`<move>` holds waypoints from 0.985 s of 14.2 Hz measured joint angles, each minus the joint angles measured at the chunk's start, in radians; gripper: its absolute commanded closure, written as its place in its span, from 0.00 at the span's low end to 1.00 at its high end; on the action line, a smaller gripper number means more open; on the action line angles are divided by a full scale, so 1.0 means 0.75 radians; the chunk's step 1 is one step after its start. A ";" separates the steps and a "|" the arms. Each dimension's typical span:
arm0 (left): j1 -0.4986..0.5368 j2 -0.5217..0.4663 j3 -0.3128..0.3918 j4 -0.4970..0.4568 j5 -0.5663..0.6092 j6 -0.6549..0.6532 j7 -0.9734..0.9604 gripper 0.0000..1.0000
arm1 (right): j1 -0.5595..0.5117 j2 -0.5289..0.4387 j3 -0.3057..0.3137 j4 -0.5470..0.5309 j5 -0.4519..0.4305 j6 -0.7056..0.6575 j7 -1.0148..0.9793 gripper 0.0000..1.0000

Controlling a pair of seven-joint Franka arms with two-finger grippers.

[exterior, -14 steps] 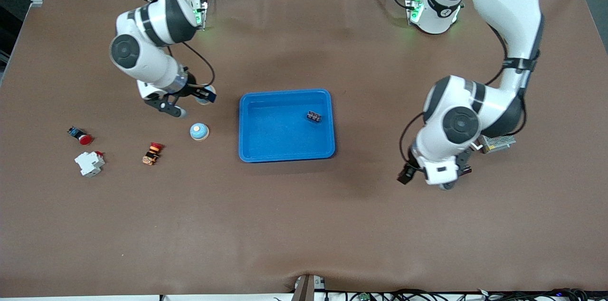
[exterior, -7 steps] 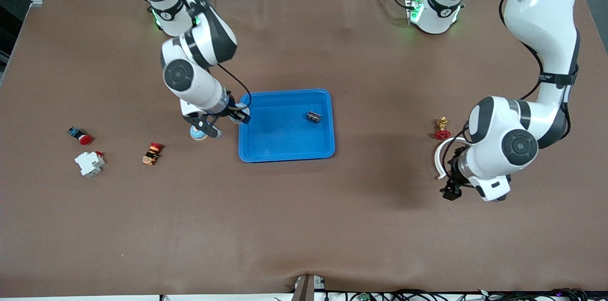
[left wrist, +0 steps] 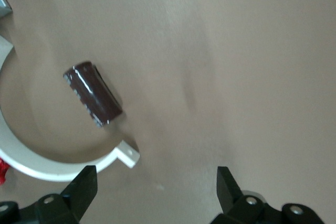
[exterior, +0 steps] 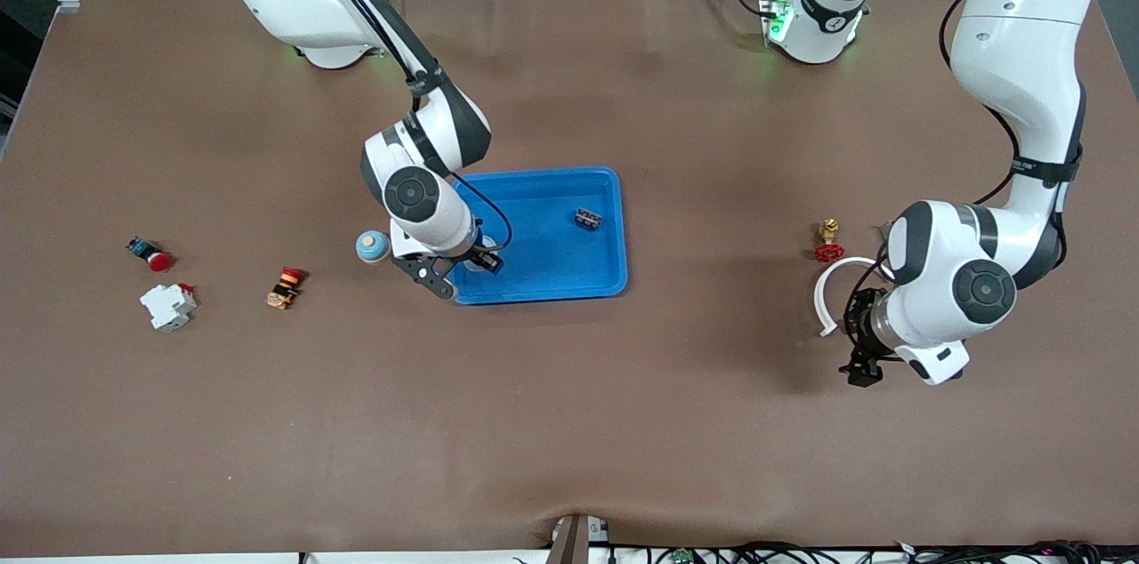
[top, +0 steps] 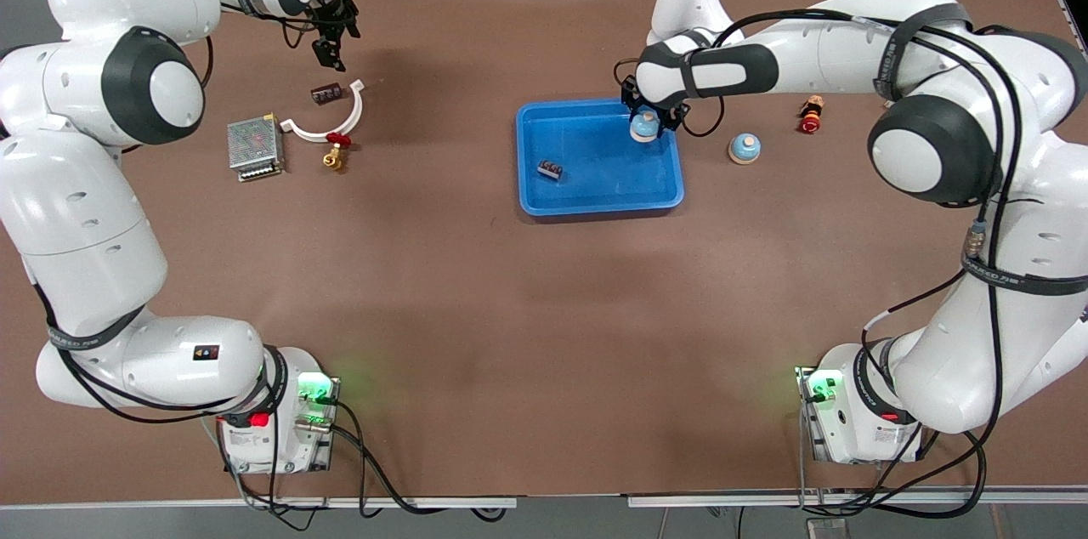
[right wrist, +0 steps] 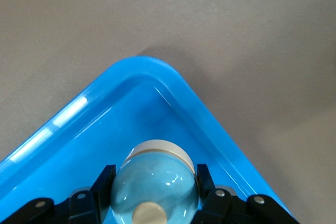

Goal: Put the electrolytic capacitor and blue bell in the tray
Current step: 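Place the blue bell in the tray with the right gripper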

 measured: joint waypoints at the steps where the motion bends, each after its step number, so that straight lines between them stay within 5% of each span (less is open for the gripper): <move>1: 0.017 0.007 0.000 -0.001 0.000 0.000 -0.005 0.00 | 0.001 0.014 -0.001 0.005 0.000 0.009 0.000 1.00; 8: 0.052 0.039 -0.003 -0.112 0.000 0.002 -0.082 0.00 | 0.023 0.059 -0.003 0.009 -0.007 0.085 0.037 1.00; 9: 0.052 0.040 -0.002 -0.125 0.000 0.002 -0.082 0.00 | 0.028 0.065 -0.003 0.009 -0.011 0.090 0.046 0.40; 10: 0.052 0.040 -0.001 -0.134 0.003 0.003 -0.082 0.02 | 0.030 0.070 -0.004 0.010 -0.015 0.091 0.053 0.00; 14: 0.061 0.040 0.000 -0.143 0.047 0.003 -0.082 0.13 | 0.031 0.072 -0.006 0.020 -0.026 0.071 0.062 0.00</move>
